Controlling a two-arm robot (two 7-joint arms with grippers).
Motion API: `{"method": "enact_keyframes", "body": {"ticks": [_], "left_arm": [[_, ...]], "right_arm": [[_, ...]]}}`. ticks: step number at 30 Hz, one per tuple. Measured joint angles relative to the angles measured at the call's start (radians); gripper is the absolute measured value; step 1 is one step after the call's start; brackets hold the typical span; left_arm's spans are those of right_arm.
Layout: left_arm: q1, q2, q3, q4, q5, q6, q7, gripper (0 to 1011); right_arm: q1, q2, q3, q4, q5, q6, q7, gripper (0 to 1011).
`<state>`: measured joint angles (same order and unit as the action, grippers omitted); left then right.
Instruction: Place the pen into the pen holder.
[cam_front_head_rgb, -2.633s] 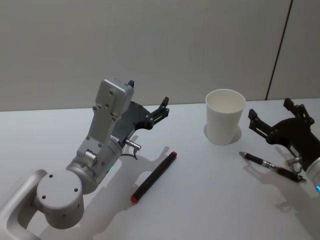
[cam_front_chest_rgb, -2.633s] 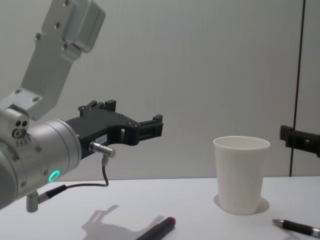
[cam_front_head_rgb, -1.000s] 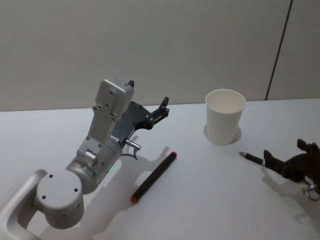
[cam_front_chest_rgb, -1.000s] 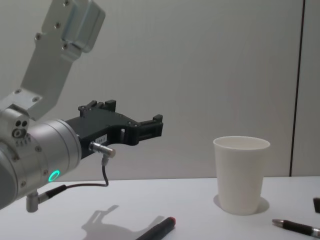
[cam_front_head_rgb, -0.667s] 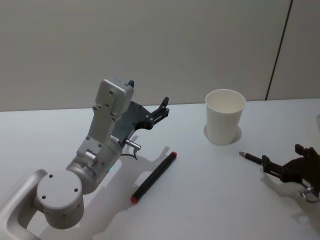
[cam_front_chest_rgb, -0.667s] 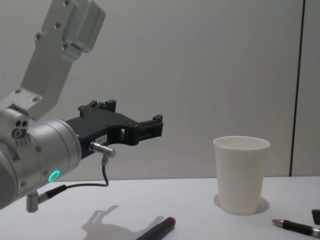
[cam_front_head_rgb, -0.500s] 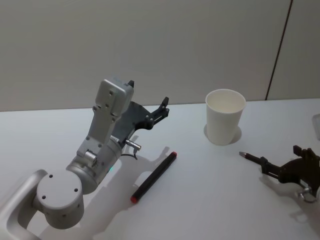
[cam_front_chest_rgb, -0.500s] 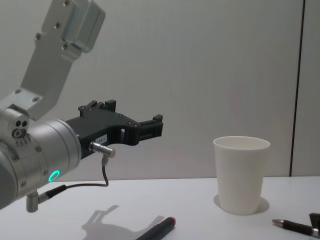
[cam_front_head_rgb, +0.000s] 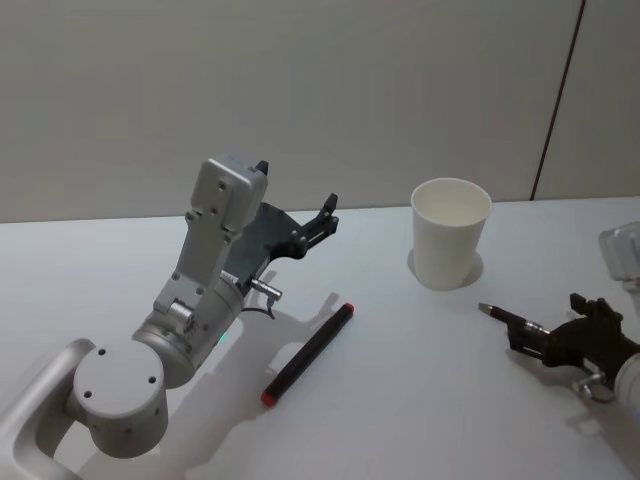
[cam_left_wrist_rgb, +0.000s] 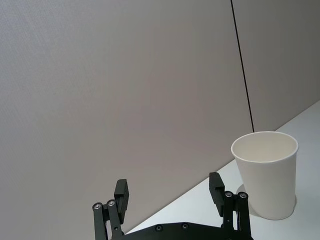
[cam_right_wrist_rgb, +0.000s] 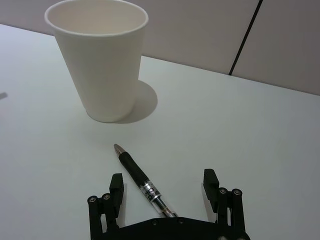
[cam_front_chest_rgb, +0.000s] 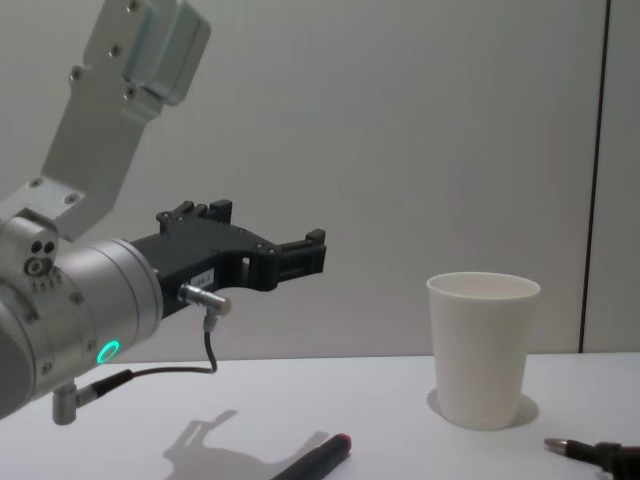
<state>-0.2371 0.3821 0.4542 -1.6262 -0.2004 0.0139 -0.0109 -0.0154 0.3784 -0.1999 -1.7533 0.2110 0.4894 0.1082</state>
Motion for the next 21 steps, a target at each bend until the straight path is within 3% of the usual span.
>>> {"method": "enact_keyframes", "body": {"ticks": [18,21], "left_arm": [[0.000,0.000,0.000,0.000,0.000,0.000,0.000,1001],[0.000,0.000,0.000,0.000,0.000,0.000,0.000,1001]], "right_arm": [[0.040,-0.029,-0.013,0.057,-0.030,0.011,0.036,1002],[0.043,-0.031,-0.015,0.060,-0.032,0.012,0.040,946]]}}
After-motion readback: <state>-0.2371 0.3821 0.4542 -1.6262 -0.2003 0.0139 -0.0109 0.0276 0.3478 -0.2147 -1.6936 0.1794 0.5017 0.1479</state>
